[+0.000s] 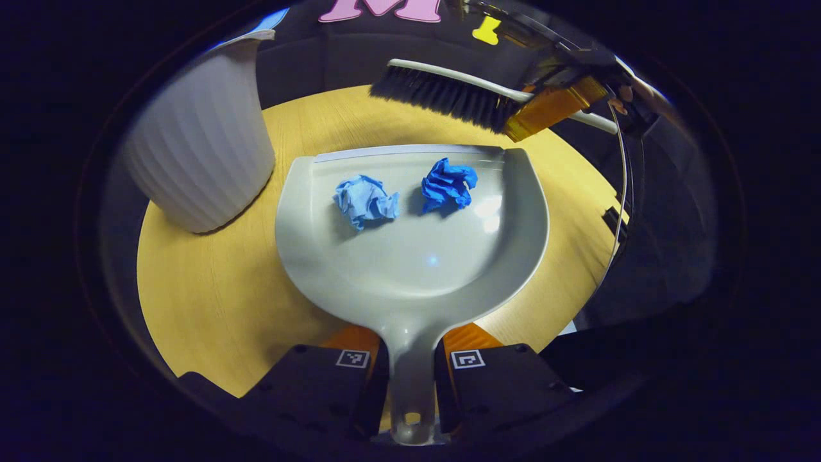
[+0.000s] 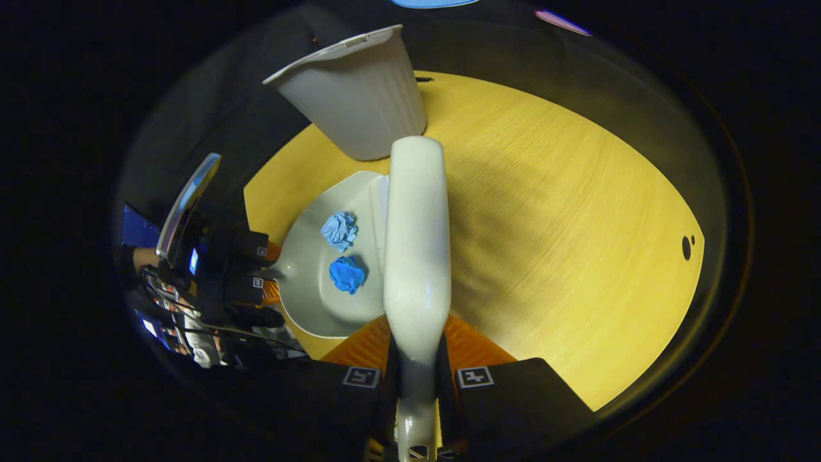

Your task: Pick up the small broom and dustpan from the desktop, sweep the trash into the dustpan with the broom, and then empty the trash into the garbage bin.

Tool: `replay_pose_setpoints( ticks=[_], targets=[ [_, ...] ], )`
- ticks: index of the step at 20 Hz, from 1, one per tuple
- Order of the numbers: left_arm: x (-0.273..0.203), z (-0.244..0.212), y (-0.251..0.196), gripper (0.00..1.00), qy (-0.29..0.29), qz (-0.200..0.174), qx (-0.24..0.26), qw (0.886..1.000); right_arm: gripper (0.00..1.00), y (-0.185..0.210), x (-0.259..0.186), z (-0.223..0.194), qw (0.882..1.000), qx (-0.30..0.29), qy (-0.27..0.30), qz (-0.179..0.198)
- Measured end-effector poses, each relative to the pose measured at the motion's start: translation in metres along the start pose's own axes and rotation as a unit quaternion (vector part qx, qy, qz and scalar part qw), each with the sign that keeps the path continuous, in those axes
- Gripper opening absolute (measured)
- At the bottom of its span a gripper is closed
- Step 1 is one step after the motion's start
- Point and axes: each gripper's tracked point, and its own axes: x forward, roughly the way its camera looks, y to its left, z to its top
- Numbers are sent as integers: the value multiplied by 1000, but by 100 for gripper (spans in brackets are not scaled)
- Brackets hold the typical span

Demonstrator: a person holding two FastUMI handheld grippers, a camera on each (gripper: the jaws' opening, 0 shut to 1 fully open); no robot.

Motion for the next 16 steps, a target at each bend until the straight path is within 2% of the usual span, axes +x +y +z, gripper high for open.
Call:
replay_pose_setpoints(
  ticks=[4,8,10,13,16],
  targets=[
    [-12,9,0,30,-30,16,-49,998,30,-51,-31,-4,997,56,-49,3],
    [-72,12,27,30,-30,61,-76,995,29,-108,-41,-37,992,91,-84,0],
    [-121,17,40,31,-18,96,-75,992,29,-102,-46,-57,990,106,-91,2],
    [-189,31,38,30,-9,97,-112,989,29,-93,-57,-76,986,119,-114,-10],
    [-212,61,62,30,-16,125,-145,981,29,-74,-81,-85,984,116,-137,-19]
  ],
)
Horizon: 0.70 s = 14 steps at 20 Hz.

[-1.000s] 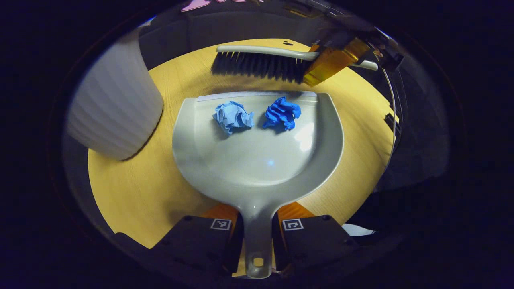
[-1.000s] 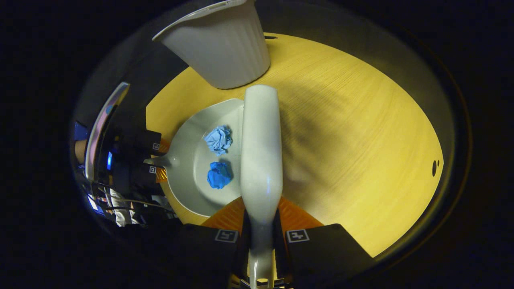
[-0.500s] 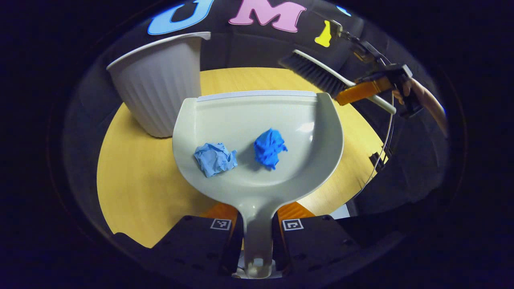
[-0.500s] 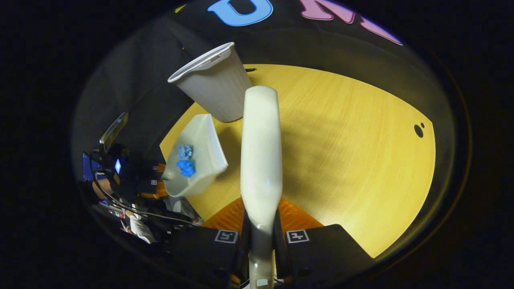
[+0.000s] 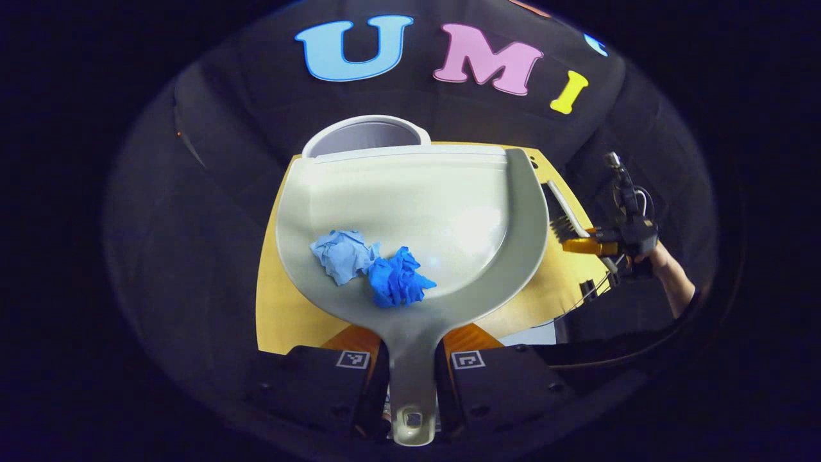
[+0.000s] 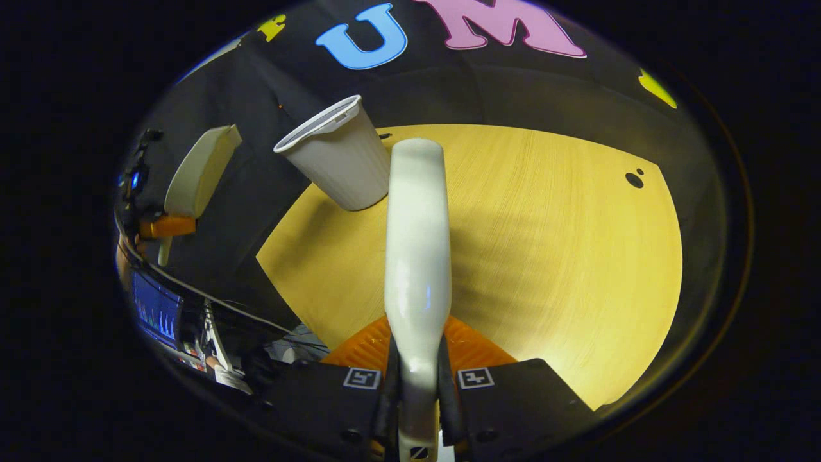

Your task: Pick up the small broom and dustpan from the desktop, sweep the trash into the dustpan with the broom, and then empty the trash into the garbage bin.

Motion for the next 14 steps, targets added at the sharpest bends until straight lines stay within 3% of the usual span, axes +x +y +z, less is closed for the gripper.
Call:
replay_pose_setpoints(
  ticks=[2,6,10,14],
  targets=[
    [2,22,34,30,-3,44,0,999,29,8,-11,-5,1000,15,-11,12],
    [52,62,81,30,34,122,5,992,29,49,-27,-25,996,60,-27,56],
    [76,91,96,30,82,222,65,969,29,57,-35,-53,996,63,-28,57],
    [65,89,86,30,113,273,135,946,29,61,-35,-74,994,75,-20,73]
  ],
)
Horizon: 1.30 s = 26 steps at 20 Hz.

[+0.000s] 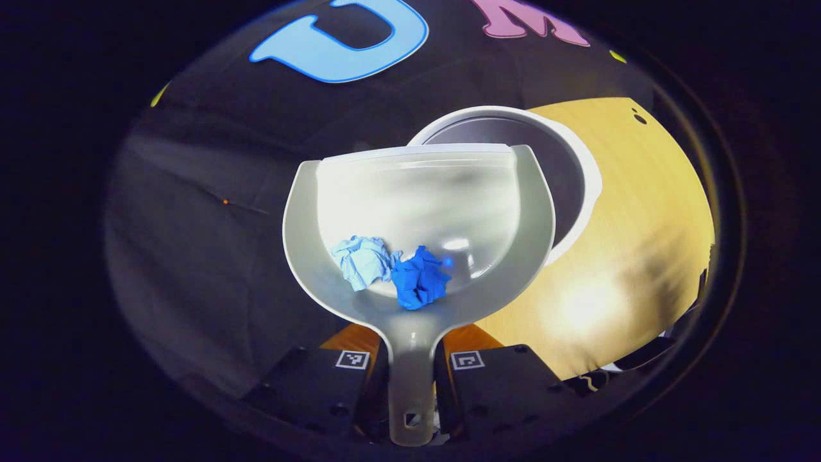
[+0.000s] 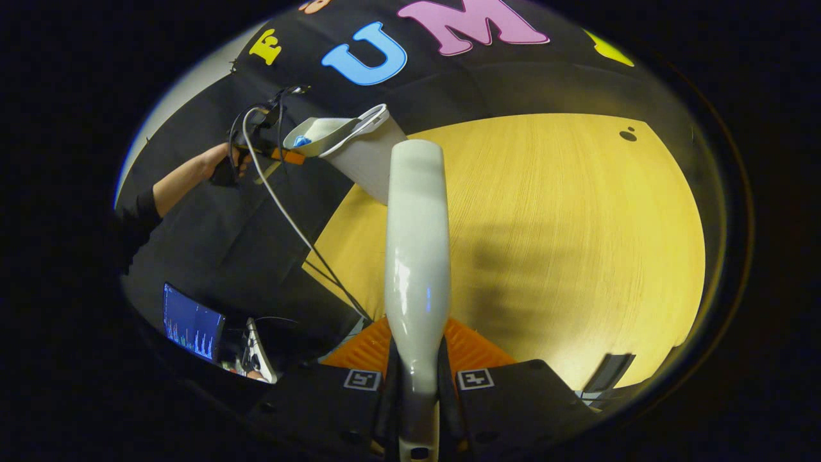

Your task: Pick up the small broom and dustpan from the desktop, sweep the trash into the dustpan with the broom, and then empty the trash into the garbage bin.

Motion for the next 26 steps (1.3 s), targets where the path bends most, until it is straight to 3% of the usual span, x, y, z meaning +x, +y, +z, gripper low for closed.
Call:
replay_pose_setpoints(
  ticks=[3,7,11,14,16,19,21,22,25,26],
  targets=[
    [3,-5,1,30,23,55,79,995,29,-4,-3,-8,1000,-13,20,15],
    [9,-12,2,30,26,124,172,977,29,-1,-7,-3,998,-38,30,44],
    [15,-18,9,29,2,168,205,964,29,-3,-13,10,997,-64,19,40],
    [19,-20,13,29,-14,171,187,967,29,5,-12,26,997,-67,3,47],
    [17,-17,18,29,-18,197,190,962,29,11,-8,35,996,-74,1,48],
    [11,0,15,29,-33,287,272,918,29,22,-3,39,995,-84,2,46],
    [13,-3,17,29,-45,284,297,910,29,28,2,39,996,-83,0,35],
    [12,-1,20,29,-51,295,316,900,29,31,4,37,997,-76,-1,30],
    [10,1,22,29,-79,364,412,831,29,46,10,32,999,-47,-12,17],
    [14,-2,23,29,-89,367,428,821,29,51,13,31,999,-39,-18,13]
  ],
)
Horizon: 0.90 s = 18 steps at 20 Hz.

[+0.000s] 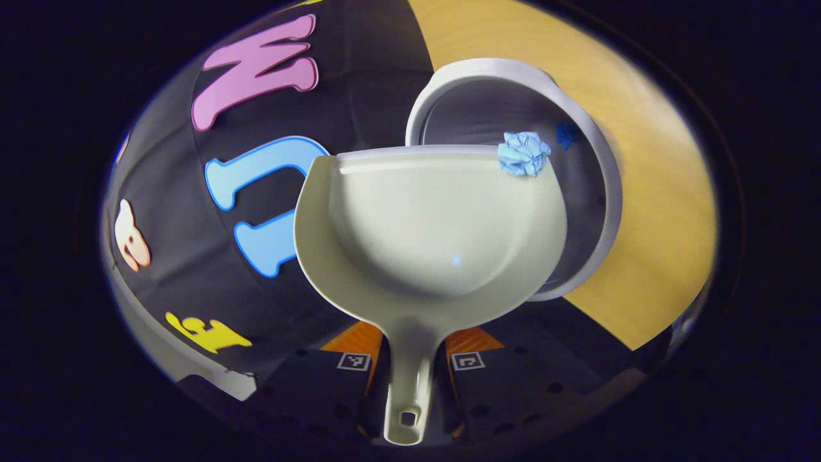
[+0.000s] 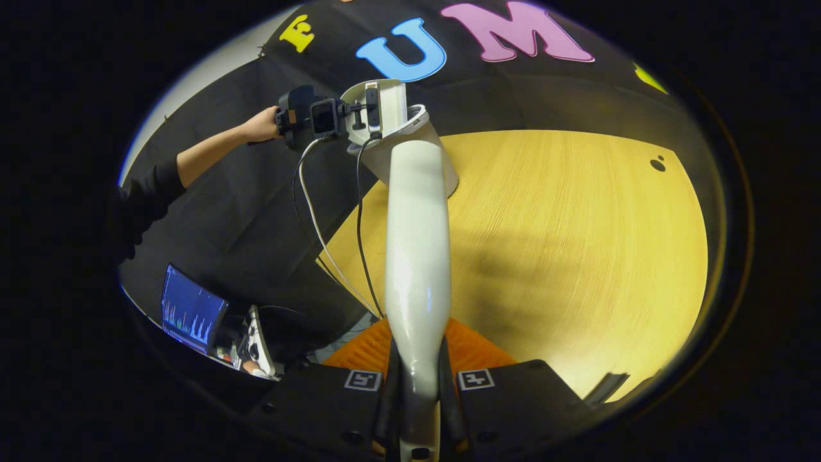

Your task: Pick up the small broom and dustpan from the desktop, sweep the trash into the dustpan with the broom, and then empty the trash into the garbage bin.

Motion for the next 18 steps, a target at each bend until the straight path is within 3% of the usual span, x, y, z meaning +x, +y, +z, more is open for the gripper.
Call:
replay_pose_setpoints(
  ticks=[2,4,6,8,11,14,18],
  targets=[
    [2,-6,-6,30,-19,5,14,1000,29,6,4,-6,1000,14,-1,-13],
    [2,-15,-7,29,-30,34,36,998,29,13,6,-10,999,33,-9,-18],
    [10,-23,-8,30,-38,33,18,999,29,16,7,-12,999,41,-15,-29],
    [9,-33,-7,27,-39,7,-43,998,29,12,6,-10,998,45,-19,-45],
    [-12,-61,2,29,-56,-18,-162,985,29,1,4,4,996,43,-31,-66],
    [-63,-82,3,29,-80,-14,-278,957,29,-14,-1,22,994,38,-45,-87],
    [-150,-74,-21,29,-133,-68,-424,893,29,-35,-4,35,992,46,-48,-109]
  ],
)
